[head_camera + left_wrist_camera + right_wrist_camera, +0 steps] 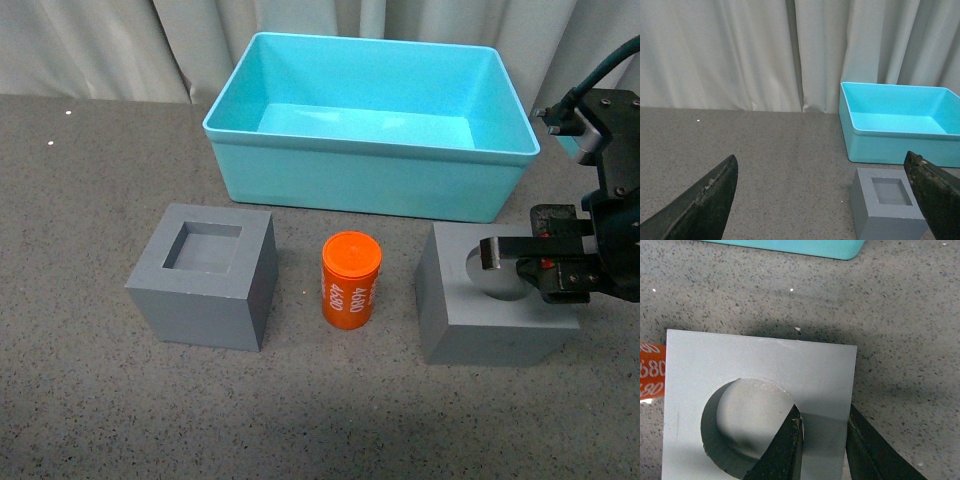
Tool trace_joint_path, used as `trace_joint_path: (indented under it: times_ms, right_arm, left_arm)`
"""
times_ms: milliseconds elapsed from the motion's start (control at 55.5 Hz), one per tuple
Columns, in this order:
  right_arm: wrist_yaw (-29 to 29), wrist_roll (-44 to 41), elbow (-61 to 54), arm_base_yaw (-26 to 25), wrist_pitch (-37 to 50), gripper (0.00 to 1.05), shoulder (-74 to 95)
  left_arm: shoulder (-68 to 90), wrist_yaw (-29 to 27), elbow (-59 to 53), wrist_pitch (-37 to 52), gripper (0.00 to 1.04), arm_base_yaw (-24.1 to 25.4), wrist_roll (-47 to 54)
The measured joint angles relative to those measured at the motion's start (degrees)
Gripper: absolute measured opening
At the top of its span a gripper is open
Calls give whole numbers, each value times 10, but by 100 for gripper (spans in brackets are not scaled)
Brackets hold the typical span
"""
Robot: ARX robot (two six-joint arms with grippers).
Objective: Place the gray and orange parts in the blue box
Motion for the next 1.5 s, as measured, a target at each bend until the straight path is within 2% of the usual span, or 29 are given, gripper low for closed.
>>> trace_joint_path:
  times_ms: [144,306,324,469,667,883,1496]
  right_arm:
    - [-5,-3,-13,-11,-17,17,-48]
    - [-37,-4,-3,-31,-40,17,-147]
    - [-56,-15,118,-42,-17,17,-117]
    - [-55,-27,234,-50,-11,17,-12]
    - [-56,-56,321,-52,-16,17,110]
    - [-60,-73,413,-52,-60,17,240]
    - [-44,-46,566,-54,-196,17,346]
  left_arm:
    - [0,0,0,0,98,0,0]
    - [0,0,0,0,98,0,0]
    - [0,0,0,0,98,0,0]
    - [0,0,0,0,98,0,0]
    - [0,0,0,0,98,0,0]
    - [0,0,0,0,98,0,0]
    - [0,0,0,0,98,0,0]
